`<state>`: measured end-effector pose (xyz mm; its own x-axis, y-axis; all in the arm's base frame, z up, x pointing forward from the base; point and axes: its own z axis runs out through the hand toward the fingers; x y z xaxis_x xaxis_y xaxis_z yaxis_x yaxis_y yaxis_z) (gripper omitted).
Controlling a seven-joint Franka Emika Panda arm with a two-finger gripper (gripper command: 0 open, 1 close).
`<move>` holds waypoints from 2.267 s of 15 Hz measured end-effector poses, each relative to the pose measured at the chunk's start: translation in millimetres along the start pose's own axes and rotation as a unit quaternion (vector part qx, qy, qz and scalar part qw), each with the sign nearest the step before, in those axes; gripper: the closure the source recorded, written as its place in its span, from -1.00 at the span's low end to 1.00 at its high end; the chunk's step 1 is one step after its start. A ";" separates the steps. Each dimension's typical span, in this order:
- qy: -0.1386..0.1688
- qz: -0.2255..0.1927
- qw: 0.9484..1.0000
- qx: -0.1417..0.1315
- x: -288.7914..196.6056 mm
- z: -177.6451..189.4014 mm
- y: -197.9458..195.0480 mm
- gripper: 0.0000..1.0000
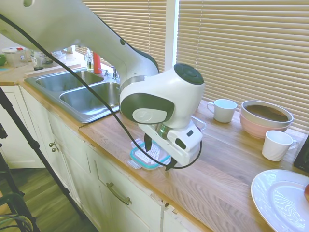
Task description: Cover the lid of the food container
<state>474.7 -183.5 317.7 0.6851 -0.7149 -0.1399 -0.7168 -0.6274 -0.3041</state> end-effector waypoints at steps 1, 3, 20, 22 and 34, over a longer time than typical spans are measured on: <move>-0.002 0.000 1.000 0.005 0.2 1.9 -0.5 -1.00; -0.003 0.001 1.000 0.017 2.6 3.4 -1.8 -1.00; -0.024 0.001 0.999 0.042 32.7 4.0 -7.9 -1.00; -0.024 0.000 0.999 0.040 32.4 3.9 -8.3 -1.00; -0.033 0.002 0.999 0.021 26.1 5.8 -15.5 1.00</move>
<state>504.4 -190.6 313.3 0.6905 -0.6943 -0.2029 -0.7143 -0.6102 -0.3427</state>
